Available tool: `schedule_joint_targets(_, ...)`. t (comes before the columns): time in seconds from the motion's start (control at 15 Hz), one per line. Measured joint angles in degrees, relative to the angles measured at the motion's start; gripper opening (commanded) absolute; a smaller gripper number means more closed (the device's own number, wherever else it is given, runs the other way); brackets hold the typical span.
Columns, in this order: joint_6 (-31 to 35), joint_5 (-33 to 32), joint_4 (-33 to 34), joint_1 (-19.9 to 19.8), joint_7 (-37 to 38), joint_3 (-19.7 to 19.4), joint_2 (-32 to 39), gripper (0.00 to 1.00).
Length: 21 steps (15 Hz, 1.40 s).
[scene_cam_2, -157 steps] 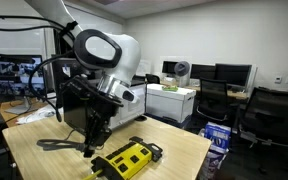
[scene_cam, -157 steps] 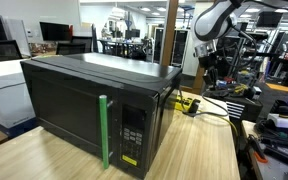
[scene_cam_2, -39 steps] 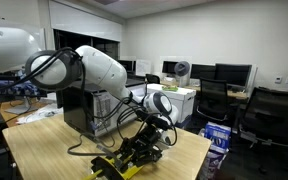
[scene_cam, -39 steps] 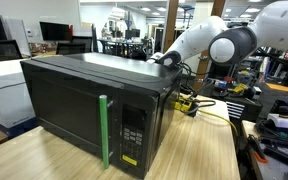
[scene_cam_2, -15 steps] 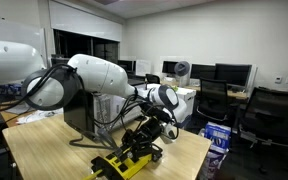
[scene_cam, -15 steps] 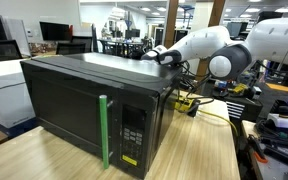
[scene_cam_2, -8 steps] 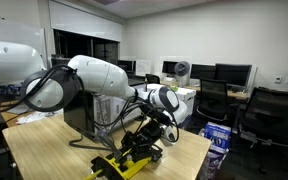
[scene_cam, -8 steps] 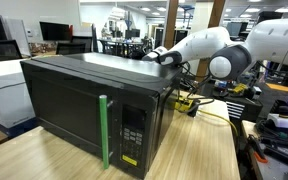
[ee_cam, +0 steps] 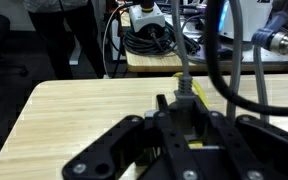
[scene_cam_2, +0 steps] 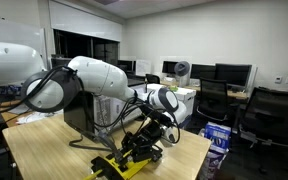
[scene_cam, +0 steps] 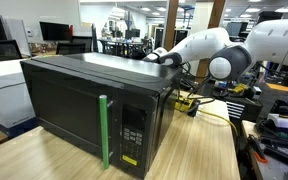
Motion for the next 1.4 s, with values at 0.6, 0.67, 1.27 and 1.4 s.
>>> schedule_joint_targets(0.6, 0.44, -0.84, -0.14, 0.26, -1.97, 0.0, 0.24, 0.07)
schedule_joint_targets(0.67, 0.44, -0.87, -0.16, 0.31, -2.03, 0.0, 0.26, 0.07)
schedule_joint_targets(1.27, 0.45, -1.59, -1.78, 1.35, -2.08, 0.0, 0.31, 0.07)
schedule_joint_targets(1.4, 0.58, -1.7, -2.03, 1.52, -2.08, 0.0, 0.31, 0.07)
